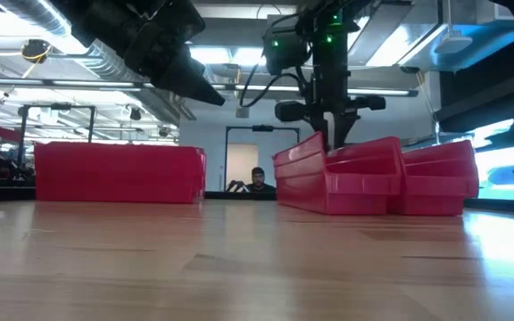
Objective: Sort silverware
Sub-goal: Adjust the red bins
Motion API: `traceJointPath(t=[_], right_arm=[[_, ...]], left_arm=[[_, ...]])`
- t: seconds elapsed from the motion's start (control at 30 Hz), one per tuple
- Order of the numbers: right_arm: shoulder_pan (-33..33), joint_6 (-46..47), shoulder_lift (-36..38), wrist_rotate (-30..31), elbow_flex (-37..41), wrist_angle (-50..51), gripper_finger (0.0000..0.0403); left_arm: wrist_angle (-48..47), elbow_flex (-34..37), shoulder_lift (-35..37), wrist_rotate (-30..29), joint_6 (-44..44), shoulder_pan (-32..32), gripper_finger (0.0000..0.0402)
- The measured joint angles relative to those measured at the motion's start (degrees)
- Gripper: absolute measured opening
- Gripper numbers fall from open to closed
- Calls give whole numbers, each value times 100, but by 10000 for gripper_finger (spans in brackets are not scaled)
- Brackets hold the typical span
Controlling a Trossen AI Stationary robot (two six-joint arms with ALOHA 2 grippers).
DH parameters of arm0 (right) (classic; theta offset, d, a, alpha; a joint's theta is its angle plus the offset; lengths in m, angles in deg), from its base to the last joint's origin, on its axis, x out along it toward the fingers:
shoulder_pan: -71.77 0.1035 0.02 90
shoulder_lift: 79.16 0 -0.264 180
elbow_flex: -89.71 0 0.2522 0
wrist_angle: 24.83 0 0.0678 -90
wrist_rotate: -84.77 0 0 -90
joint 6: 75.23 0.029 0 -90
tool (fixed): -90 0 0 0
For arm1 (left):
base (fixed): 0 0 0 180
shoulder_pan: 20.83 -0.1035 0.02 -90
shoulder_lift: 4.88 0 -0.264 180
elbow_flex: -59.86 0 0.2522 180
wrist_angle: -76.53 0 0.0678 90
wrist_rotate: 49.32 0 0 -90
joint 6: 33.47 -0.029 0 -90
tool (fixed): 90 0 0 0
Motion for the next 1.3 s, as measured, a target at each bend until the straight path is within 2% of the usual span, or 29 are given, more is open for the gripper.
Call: traceJointPath(t=[0.33,0.47,0.57,0.83,0.97,1.3], right_arm=[[1,-169,4,509,-660,517,81],[1,-856,6,372,-786,-253,81],[-6,-1576,7,-24,-787,-965,81],[-39,-2318,-20,-617,-646,-1802,81],[-79,-2338,-31,-808,-252,-2426,81],[-118,-2235,-39,-736,165,-2771,81]], left_arm=[[1,0,1,0,184,0,56],[0,0,0,0,240,3,56],[2,0,0,2,240,7,56],[3,0,0,0,254,7,56],[2,0,0,0,254,7,56],[2,0,0,0,257,7,56]])
